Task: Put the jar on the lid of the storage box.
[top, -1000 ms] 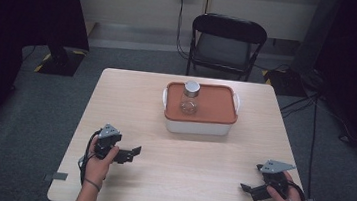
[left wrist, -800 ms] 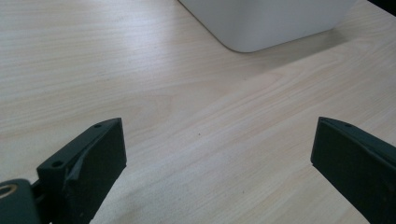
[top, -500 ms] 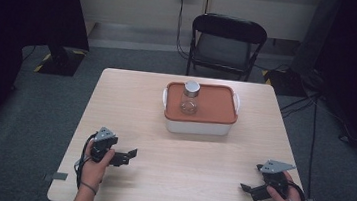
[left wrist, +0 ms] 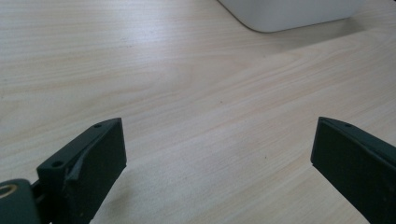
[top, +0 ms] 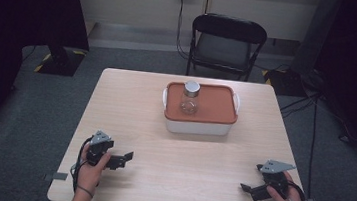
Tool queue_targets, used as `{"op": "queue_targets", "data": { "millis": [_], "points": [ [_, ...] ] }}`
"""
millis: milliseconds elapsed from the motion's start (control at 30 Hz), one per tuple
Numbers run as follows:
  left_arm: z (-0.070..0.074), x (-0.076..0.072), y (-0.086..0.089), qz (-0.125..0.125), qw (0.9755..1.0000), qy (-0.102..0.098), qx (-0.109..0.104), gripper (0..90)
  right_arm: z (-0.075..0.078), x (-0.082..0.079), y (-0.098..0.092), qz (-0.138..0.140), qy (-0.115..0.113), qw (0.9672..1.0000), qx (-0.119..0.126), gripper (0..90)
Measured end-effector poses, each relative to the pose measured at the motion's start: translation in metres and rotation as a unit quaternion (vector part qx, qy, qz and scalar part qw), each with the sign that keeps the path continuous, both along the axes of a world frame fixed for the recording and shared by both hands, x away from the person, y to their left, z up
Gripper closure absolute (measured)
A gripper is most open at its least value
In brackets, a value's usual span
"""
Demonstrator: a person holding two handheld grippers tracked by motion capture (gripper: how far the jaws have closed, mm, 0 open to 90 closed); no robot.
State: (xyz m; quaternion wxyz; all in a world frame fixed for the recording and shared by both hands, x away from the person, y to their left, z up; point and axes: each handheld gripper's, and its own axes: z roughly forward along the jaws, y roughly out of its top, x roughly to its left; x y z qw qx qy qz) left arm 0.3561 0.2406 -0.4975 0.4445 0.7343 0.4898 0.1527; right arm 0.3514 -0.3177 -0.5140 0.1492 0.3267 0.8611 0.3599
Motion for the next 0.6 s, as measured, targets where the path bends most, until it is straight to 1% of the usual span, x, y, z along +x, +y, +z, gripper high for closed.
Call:
{"op": "queue_targets", "data": {
  "millis": [333,400,600],
  "points": [
    [-0.003,-0.005,0.008,0.008,1.0,0.004,0.002,3.1,0.0,0.0,0.0,0.0,0.0,1.0,0.0,0.0],
    [-0.004,-0.006,0.009,0.008,0.9999,0.006,0.005,3.1,0.0,0.0,0.0,0.0,0.0,1.0,0.0,0.0],
    [-0.006,-0.008,0.015,0.016,0.9998,0.006,0.003,3.1,0.0,0.0,0.0,-0.001,0.0,1.0,0.0,0.0]
  ]
}}
